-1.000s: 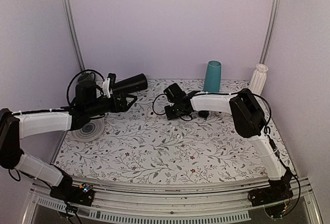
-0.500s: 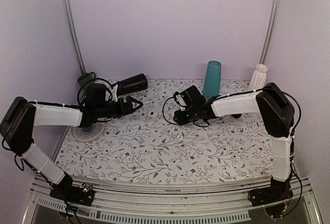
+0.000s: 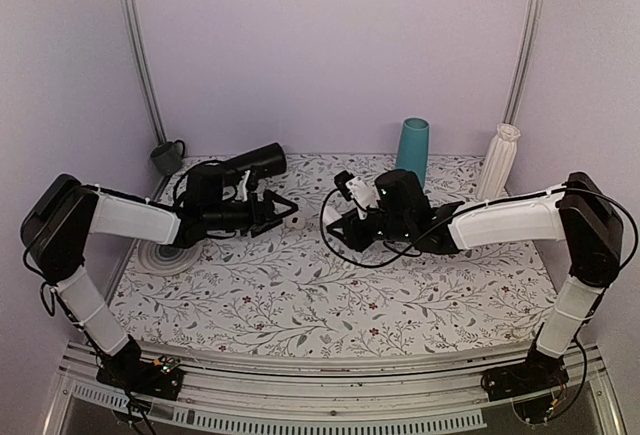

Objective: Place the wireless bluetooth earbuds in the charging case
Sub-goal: Pick up the charging case from the center of the board, then pass from the right arm to the left

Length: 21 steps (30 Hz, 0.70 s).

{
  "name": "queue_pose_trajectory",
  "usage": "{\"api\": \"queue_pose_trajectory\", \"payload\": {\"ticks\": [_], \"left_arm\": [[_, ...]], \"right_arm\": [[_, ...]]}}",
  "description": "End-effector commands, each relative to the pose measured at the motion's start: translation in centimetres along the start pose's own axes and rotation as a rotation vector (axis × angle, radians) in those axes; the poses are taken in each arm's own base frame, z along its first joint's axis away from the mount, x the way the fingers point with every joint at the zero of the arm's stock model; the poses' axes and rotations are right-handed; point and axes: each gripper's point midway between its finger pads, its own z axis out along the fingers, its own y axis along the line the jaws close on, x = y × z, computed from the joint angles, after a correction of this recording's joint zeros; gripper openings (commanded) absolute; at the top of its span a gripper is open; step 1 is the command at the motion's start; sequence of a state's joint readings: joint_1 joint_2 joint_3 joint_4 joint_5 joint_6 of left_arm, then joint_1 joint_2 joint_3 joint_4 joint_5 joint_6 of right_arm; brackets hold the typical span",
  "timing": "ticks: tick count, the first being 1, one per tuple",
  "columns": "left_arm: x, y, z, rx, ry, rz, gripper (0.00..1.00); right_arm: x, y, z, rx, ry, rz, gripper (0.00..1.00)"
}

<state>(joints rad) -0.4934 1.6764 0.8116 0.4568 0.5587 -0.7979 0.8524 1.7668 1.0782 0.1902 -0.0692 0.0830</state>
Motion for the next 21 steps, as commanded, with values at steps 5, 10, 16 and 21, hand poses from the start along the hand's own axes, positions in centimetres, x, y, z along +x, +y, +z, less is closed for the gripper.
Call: {"api": "queue_pose_trajectory", "payload": {"ticks": [5, 10, 16, 21], "left_arm": [[0.4, -5.9, 1.2, 0.200, 0.062, 0.071, 0.81], [0.7, -8.0, 1.0, 0.279, 0.086, 0.117, 0.71], [0.3, -10.8, -0.1, 0.379, 0.071, 0.206, 0.66], [0.4, -12.2, -0.8, 0.438, 0.079, 0.262, 0.65]], "right_arm": [[-4.9, 3.2, -3.3, -0.015, -0.181, -0.106, 0.23], [-5.8, 3.1, -3.8, 0.049, -0.207, -0.185, 0.23], [-6.6, 3.1, -4.6, 0.094, -0.231, -0.229, 0.22], [-7.6, 3.2, -5.6, 0.144, -0.257, -0.279, 0.22]]}}
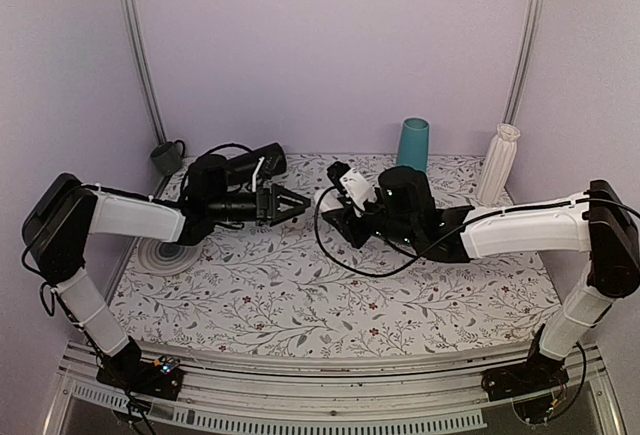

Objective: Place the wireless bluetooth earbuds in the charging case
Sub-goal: Pass from the right arm to the left

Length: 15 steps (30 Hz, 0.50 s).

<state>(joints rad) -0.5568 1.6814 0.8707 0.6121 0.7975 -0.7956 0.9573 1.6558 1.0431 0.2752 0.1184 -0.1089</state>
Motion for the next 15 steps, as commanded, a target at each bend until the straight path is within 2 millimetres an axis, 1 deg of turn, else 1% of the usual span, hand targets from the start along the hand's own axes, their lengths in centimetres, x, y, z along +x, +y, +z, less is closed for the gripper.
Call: {"api": "queue_pose_trajectory", "payload": {"ticks": [1, 4, 6, 8, 10, 12, 15], "left_arm": [[-1.2, -3.9, 0.0, 0.120, 0.004, 0.123, 0.65], [-1.4, -4.7, -0.1, 0.147, 0.004, 0.152, 0.65], [-1.7, -5.5, -0.4, 0.158, -0.012, 0.187, 0.66], [-2.0, -6.6, -1.0, 0.175, -0.030, 0.237, 0.69], [-2.2, -8.2, -1.7, 0.207, -0.049, 0.307, 0.73], [-2.3, -9.4, -2.4, 0.221, -0.070, 0.378, 0.75], [-2.4, -10.4, -3.1, 0.191, -0.088, 0.477, 0.76]], "right_arm": [[-3.5, -0.5, -2.0, 0.067, -0.089, -0.063, 0.22], [-4.0, -0.3, -2.3, 0.063, -0.092, -0.091, 0.22], [-4.5, 0.2, -2.7, 0.023, -0.097, -0.088, 0.22], [-5.0, 1.7, -3.0, -0.067, -0.094, -0.080, 0.22], [-5.7, 2.8, -3.5, -0.159, -0.096, -0.053, 0.22], [-6.4, 3.6, -4.4, -0.255, -0.107, -0.018, 0.22], [-7.3, 4.2, -5.9, -0.430, -0.112, 0.057, 0.20]]}}
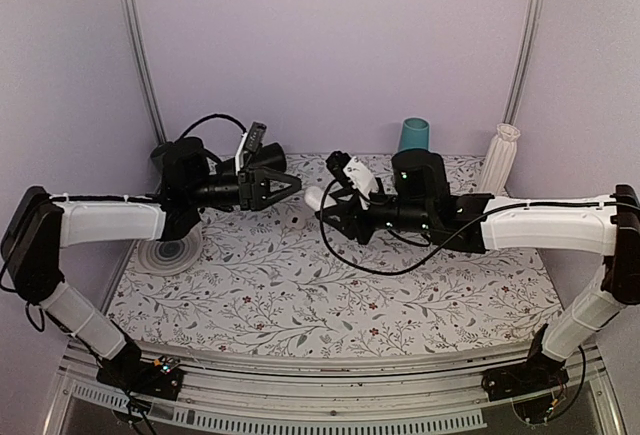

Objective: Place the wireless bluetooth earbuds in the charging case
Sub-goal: Pass from the right arm to the left

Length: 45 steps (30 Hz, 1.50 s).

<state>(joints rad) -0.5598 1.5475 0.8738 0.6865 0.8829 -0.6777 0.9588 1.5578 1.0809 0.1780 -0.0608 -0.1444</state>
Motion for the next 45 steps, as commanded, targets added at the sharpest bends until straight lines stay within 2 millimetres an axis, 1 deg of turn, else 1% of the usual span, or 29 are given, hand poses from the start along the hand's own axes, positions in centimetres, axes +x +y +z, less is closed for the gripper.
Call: {"api": "queue_pose_trajectory", "payload": {"ticks": [1, 2, 6, 8, 9, 10, 11, 14, 16, 19, 24, 27, 30, 36, 40, 45], "left_arm": [[-1.2, -3.6, -0.7, 0.023, -0.032, 0.249, 0.76], [-1.2, -3.9, -0.8, 0.008, -0.034, 0.295, 0.76], [-1.4, -6.0, -1.5, -0.047, -0.080, 0.512, 0.76], [-1.4, -6.5, -1.6, -0.083, -0.097, 0.615, 0.75], [-1.4, -6.8, -1.5, -0.101, -0.102, 0.666, 0.74], [-1.3, -7.0, -1.4, -0.116, -0.106, 0.719, 0.74], [-1.2, -7.3, -1.4, -0.125, -0.109, 0.765, 0.73], [-1.3, -7.7, -1.5, -0.169, -0.130, 0.879, 0.73], [-1.1, -7.9, -1.7, -0.169, -0.140, 0.923, 0.73], [-0.9, -8.5, -1.8, -0.154, -0.150, 0.980, 0.72], [-0.3, -9.8, -1.2, -0.085, -0.134, 1.031, 0.72], [-0.5, -10.4, -0.6, -0.046, -0.124, 1.023, 0.72], [-0.2, -10.7, 0.0, -0.010, -0.100, 0.991, 0.71], [0.5, -11.9, 0.4, 0.038, -0.098, 1.005, 0.71], [1.0, -12.6, 0.7, 0.089, -0.086, 1.016, 0.71], [1.0, -12.6, 1.0, 0.098, -0.076, 1.003, 0.71]], "right_arm": [[-4.0, 2.3, -3.1, -0.321, -0.075, 0.129, 0.20], [-4.4, 2.4, -3.7, -0.384, -0.081, 0.156, 0.20], [-5.4, 3.7, -6.1, -0.659, -0.081, 0.268, 0.20], [-5.7, 4.4, -6.9, -0.779, -0.059, 0.322, 0.20], [-5.3, 5.0, -7.2, -0.841, -0.038, 0.343, 0.20], [-5.7, 5.4, -7.6, -0.895, -0.031, 0.356, 0.20], [-6.3, 5.8, -8.1, -0.944, -0.034, 0.353, 0.20], [-6.6, 6.6, -9.2, -1.053, -0.017, 0.386, 0.20], [-6.8, 6.9, -9.9, -1.103, -0.016, 0.397, 0.20], [-7.4, 7.0, -10.3, -1.129, -0.005, 0.427, 0.20], [-6.8, 7.1, -9.9, -1.149, 0.037, 0.475, 0.21], [-6.5, 7.1, -9.7, -1.154, 0.051, 0.490, 0.21], [-6.6, 7.0, -9.5, -1.143, 0.050, 0.497, 0.21], [-6.2, 7.2, -9.4, -1.156, 0.065, 0.506, 0.21], [-6.1, 7.8, -9.3, -1.187, 0.087, 0.512, 0.21], [-6.3, 8.2, -9.2, -1.190, 0.087, 0.508, 0.20]]}}
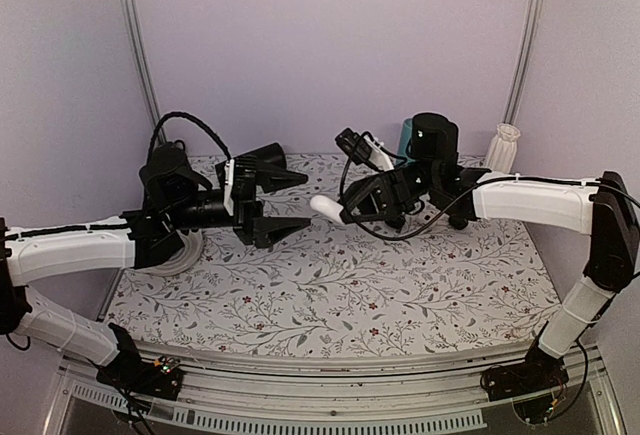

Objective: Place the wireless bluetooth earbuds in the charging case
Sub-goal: Pass from the right arm to the left

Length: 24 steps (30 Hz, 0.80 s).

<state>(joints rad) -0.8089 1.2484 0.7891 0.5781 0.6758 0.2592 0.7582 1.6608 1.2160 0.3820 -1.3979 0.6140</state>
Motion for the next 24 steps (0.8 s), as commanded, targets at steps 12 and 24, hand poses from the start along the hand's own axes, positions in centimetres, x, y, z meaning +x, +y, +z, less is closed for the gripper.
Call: {"api": "queue_pose_trajectory", "payload": {"ticks": [12, 24], "left_arm": [[-0.3, 1.4, -0.1, -0.083, 0.025, -0.235, 0.75], [1.5, 7.0, -1.7, -0.307, 0.070, -0.607, 0.69]], "right_arm": [[-2.7, -5.7, -1.8, 0.627, -0.095, -0.236, 0.20], [-3.8, -6.9, -3.5, 1.087, -0.121, -0.549, 0.20]]}}
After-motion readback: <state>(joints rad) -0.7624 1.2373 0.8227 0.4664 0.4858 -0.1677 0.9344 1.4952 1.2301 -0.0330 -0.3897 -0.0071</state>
